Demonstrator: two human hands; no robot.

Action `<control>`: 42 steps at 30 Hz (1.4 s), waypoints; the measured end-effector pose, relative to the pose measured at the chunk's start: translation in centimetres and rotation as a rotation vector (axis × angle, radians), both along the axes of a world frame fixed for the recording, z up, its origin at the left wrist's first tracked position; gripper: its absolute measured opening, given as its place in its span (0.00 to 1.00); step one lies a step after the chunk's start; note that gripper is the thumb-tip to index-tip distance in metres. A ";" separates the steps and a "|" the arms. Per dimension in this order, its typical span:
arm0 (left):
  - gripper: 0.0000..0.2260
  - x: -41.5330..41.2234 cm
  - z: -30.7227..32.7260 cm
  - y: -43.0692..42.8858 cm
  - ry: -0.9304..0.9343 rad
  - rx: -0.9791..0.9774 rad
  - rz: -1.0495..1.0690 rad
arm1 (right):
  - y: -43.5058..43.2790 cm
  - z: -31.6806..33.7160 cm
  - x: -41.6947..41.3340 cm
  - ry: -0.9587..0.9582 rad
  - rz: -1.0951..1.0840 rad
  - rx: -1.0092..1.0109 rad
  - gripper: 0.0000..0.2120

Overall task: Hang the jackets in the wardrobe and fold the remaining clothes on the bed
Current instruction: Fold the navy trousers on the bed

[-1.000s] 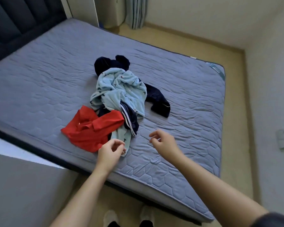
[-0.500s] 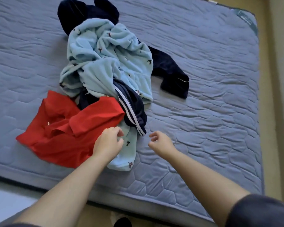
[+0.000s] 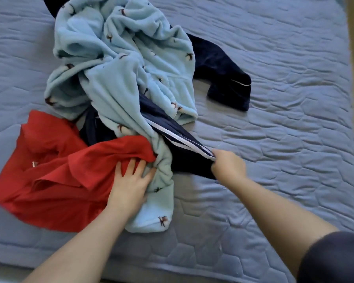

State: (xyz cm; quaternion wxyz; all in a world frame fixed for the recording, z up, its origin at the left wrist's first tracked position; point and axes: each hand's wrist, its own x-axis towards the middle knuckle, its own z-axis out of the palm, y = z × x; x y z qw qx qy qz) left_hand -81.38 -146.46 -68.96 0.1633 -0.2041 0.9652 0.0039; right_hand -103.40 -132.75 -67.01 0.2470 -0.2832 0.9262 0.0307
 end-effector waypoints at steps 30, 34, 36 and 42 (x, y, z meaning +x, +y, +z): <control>0.05 -12.6 24.7 16.4 0.074 0.516 0.147 | 23.1 25.0 -4.8 -0.767 -0.542 -0.392 0.19; 0.10 -12.5 35.2 16.2 0.070 0.431 0.077 | 23.4 34.0 -3.4 -0.827 -0.494 -0.536 0.25; 0.06 -12.1 40.9 16.4 0.106 0.390 0.071 | 23.5 39.1 -3.4 -0.863 -0.537 -0.674 0.26; 0.06 -11.6 58.2 16.5 0.230 0.259 0.063 | 24.8 54.5 -5.1 -0.933 -0.599 -0.998 0.15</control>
